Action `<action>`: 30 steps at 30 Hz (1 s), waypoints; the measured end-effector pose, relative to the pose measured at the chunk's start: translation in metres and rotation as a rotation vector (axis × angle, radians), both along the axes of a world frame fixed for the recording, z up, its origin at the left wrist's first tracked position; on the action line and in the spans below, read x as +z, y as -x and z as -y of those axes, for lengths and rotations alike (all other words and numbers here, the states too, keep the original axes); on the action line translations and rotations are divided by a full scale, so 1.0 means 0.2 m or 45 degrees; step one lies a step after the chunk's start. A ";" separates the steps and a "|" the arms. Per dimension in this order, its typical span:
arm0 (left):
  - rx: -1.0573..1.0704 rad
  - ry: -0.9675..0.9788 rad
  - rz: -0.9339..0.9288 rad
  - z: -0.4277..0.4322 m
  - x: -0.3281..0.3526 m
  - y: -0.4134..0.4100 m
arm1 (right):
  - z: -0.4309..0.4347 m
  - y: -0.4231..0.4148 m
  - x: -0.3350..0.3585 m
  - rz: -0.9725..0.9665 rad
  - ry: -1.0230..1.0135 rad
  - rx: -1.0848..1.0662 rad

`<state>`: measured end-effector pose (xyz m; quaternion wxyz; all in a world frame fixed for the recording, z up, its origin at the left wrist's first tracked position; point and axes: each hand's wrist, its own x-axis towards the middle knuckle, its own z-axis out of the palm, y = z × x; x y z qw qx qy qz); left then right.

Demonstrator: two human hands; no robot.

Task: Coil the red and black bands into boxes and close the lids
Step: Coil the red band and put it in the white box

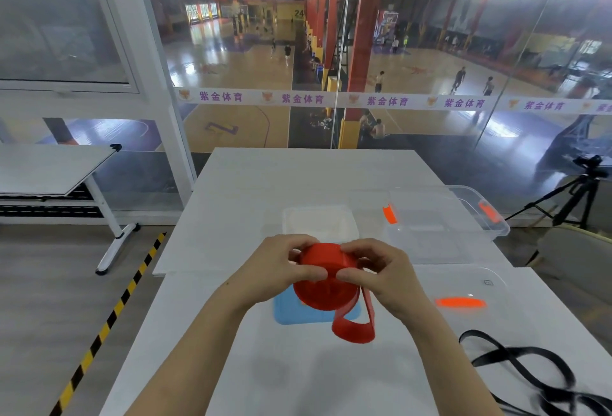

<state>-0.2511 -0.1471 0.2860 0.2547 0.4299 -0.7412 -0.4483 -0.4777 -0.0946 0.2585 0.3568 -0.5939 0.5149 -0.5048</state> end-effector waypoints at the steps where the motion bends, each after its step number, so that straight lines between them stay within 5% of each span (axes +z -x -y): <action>1: 0.020 -0.033 -0.075 0.00 -0.01 -0.01 | 0.00 0.01 0.00 0.019 0.000 0.007; 7: 0.092 -0.192 -0.353 -0.03 0.00 -0.03 | -0.01 0.03 -0.03 0.178 0.022 -0.055; 18: 0.008 -0.021 0.054 -0.03 -0.02 0.02 | -0.01 0.02 0.02 -0.078 -0.009 -0.009; 27: 0.227 -0.284 -0.529 -0.04 -0.07 0.00 | 0.02 0.08 -0.03 0.232 -0.026 -0.055; 30: 0.204 -0.319 -0.534 -0.04 -0.08 0.01 | 0.05 0.08 -0.05 0.271 -0.025 -0.110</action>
